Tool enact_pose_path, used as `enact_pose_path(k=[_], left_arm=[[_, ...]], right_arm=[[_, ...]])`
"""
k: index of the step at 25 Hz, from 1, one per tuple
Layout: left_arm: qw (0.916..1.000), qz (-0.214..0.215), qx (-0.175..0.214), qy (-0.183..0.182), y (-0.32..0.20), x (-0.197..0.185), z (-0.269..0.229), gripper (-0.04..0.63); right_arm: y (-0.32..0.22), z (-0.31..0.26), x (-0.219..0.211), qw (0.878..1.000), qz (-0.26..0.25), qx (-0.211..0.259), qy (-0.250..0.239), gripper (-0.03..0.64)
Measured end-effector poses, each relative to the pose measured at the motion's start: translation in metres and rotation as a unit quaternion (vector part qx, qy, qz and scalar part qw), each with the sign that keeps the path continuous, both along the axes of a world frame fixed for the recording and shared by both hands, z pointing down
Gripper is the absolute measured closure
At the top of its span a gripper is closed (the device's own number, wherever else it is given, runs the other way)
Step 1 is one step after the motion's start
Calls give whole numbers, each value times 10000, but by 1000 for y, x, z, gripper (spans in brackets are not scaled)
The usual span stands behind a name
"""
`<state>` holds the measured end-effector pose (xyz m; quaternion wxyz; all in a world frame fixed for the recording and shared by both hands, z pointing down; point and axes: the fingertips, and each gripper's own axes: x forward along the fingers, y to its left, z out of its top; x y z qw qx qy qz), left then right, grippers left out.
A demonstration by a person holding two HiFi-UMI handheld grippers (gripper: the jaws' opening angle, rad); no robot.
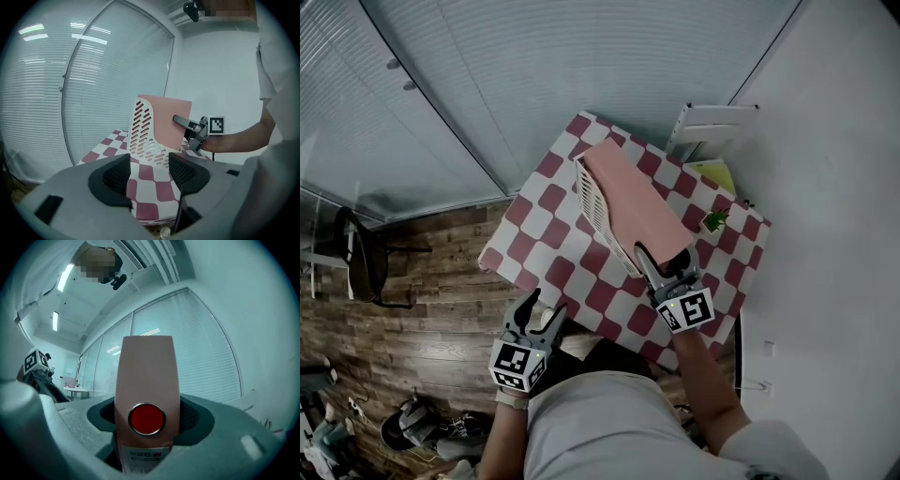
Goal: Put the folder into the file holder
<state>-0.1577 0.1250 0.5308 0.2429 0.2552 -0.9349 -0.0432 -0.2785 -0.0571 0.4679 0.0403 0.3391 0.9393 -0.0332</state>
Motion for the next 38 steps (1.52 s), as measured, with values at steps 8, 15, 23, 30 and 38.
enact_pose_path(k=[8, 15, 23, 30, 38], left_arm=[[9993, 352, 113, 24, -13, -8, 4, 353], [9955, 920, 211, -108, -31, -30, -6, 353], [9839, 1732, 325, -308, -63, -47, -19, 353], [9679, 2429, 490, -423, -97, -53, -27, 353], [9483, 3068, 645, -488, -127, -52, -34, 353]], right_arm=[[-1, 2, 4, 9997, 92, 108, 209, 304], [-14, -11, 13, 9986, 412, 192, 253, 287], [-38, -30, 41, 9955, 917, 42, 217, 288], [-75, -38, 72, 9840, 1751, -57, 319, 288], [-106, -39, 118, 9640, 2613, 11, 489, 290]])
